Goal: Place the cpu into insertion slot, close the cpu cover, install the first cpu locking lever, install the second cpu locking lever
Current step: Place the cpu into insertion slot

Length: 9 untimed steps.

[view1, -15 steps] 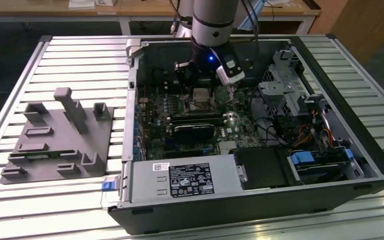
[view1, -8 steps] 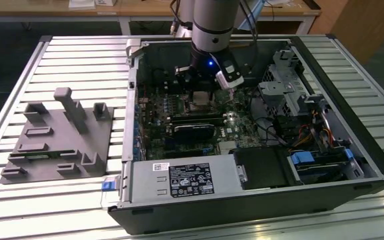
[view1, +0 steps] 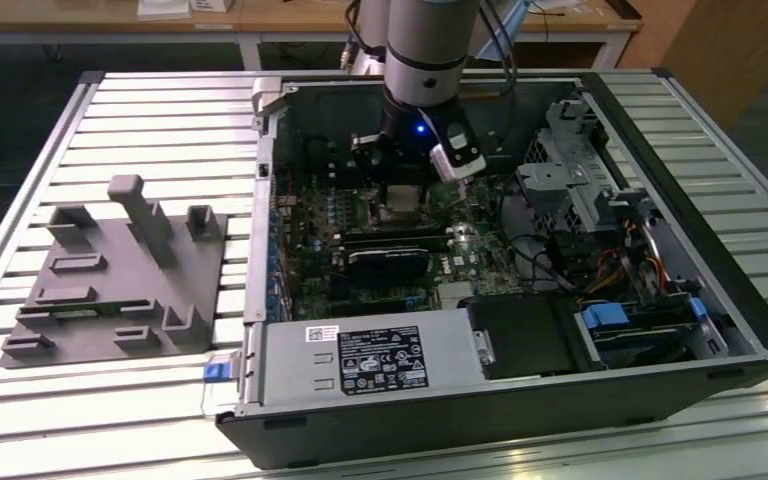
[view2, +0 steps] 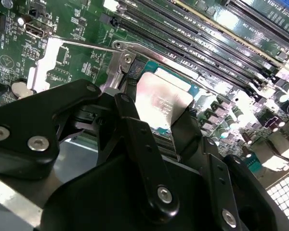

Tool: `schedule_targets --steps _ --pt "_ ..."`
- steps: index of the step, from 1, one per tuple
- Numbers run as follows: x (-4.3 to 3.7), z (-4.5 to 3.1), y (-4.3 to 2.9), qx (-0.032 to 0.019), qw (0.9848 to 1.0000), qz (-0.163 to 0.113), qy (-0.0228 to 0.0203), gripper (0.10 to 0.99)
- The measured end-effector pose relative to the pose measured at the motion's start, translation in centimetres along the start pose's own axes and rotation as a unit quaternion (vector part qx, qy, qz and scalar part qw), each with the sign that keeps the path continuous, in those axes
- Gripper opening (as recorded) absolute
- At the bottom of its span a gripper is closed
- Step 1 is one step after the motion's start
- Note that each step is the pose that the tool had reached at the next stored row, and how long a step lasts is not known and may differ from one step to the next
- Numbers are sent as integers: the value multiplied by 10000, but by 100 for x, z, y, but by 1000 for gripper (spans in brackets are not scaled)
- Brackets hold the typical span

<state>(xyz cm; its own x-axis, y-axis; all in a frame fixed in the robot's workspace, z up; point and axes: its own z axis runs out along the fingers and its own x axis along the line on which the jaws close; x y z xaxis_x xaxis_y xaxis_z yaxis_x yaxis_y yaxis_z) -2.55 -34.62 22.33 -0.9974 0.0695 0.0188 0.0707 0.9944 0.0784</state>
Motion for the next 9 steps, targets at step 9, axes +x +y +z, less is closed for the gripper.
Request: schedule_targets --steps 9 --pt "0 14 0 -11 9989 472 -38 541"
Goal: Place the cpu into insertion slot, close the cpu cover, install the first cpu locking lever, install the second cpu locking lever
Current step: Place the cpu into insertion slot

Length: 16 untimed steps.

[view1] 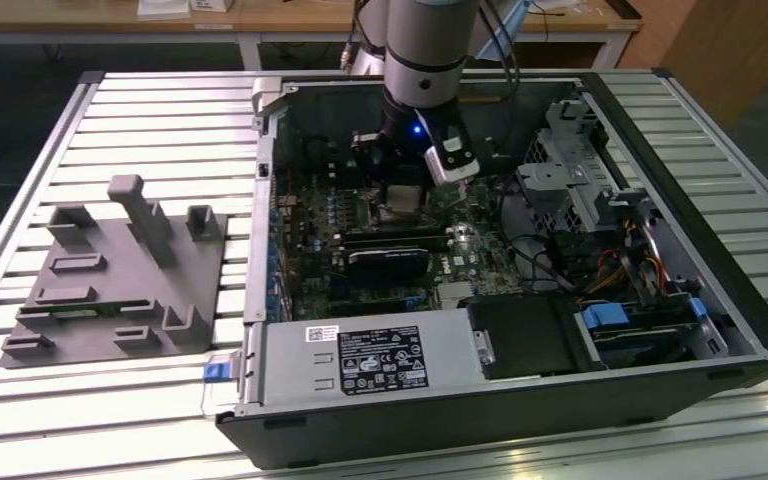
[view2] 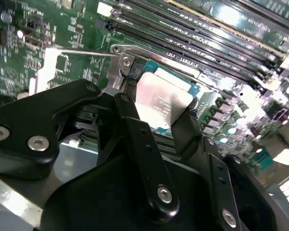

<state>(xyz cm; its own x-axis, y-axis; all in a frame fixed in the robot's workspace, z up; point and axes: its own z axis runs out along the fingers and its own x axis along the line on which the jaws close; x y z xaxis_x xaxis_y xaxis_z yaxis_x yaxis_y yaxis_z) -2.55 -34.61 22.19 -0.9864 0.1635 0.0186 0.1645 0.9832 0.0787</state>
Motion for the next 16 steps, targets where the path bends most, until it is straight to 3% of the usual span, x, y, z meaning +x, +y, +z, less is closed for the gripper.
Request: schedule_targets --steps 9,12,16 --pt "9 35 55 -5 9994 340 -27 541" --pt "9 44 54 -10 9982 604 -48 541" --pt "9 57 53 -16 9953 968 -76 541"
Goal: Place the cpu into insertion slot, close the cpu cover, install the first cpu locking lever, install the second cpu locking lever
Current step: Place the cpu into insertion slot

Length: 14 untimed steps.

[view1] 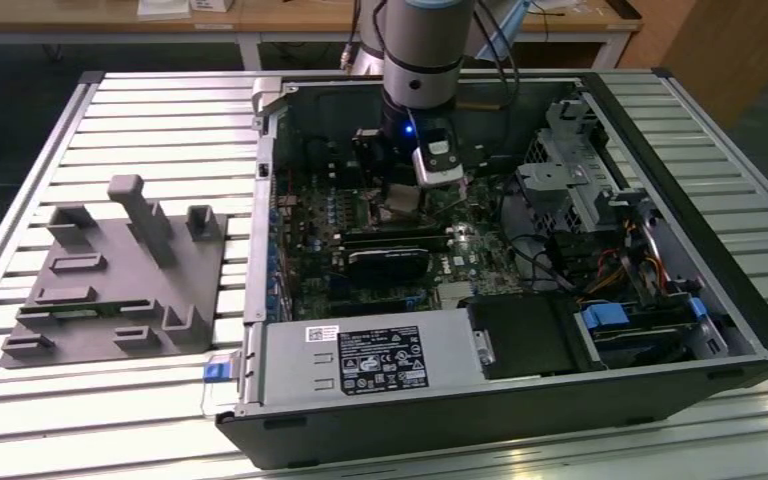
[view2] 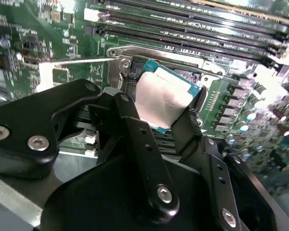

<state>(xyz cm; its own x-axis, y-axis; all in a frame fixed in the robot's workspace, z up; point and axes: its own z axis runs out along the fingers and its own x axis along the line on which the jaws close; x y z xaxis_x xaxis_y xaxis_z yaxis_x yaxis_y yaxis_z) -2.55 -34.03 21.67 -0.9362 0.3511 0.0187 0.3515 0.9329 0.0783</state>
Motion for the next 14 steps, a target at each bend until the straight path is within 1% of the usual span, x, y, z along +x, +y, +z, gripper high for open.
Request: schedule_targets --steps 4,11,14 --pt "2 12 5 -5 9997 255 -20 541" --pt "27 37 65 -9 9991 427 -34 541" --pt "27 48 65 -13 9976 685 -54 541"
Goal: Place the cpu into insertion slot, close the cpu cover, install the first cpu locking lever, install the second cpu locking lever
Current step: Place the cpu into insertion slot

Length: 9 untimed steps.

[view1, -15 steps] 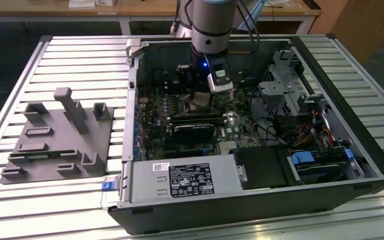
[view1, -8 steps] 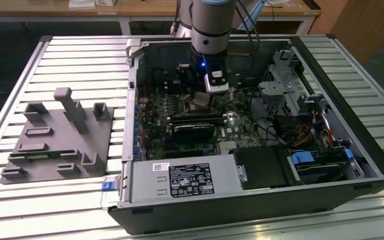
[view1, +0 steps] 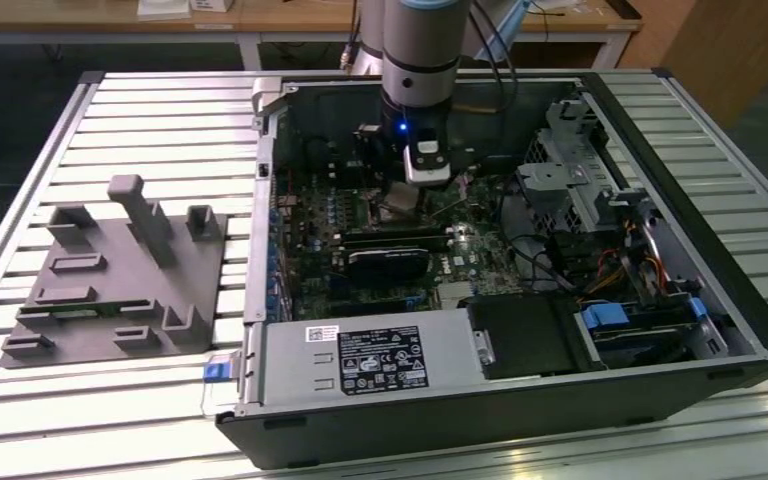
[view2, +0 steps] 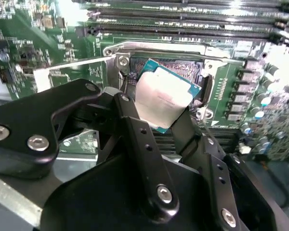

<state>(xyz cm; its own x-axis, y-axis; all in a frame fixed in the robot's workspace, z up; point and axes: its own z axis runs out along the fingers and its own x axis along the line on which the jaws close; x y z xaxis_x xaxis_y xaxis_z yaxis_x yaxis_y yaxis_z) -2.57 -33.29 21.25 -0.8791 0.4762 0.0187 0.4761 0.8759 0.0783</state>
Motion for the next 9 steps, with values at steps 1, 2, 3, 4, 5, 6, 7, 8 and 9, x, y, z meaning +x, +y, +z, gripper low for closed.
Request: schedule_targets --steps 1,2,3,4,5,6,7,8,9 --pt "0 4 0 -2 10000 89 -7 541" --pt "0 7 -1 -4 9998 179 -14 541" --pt "0 11 -1 -5 9996 269 -21 541" --pt "0 14 -1 -7 9994 358 -28 541" --pt "0 15 -1 -7 9990 448 -36 541" --pt "0 16 -1 -5 9986 527 -44 541" --pt "0 17 -1 -3 9981 609 -53 541" --pt "0 17 -1 -1 9976 685 -61 541" --pt "0 17 -2 -1 9970 765 -69 541"
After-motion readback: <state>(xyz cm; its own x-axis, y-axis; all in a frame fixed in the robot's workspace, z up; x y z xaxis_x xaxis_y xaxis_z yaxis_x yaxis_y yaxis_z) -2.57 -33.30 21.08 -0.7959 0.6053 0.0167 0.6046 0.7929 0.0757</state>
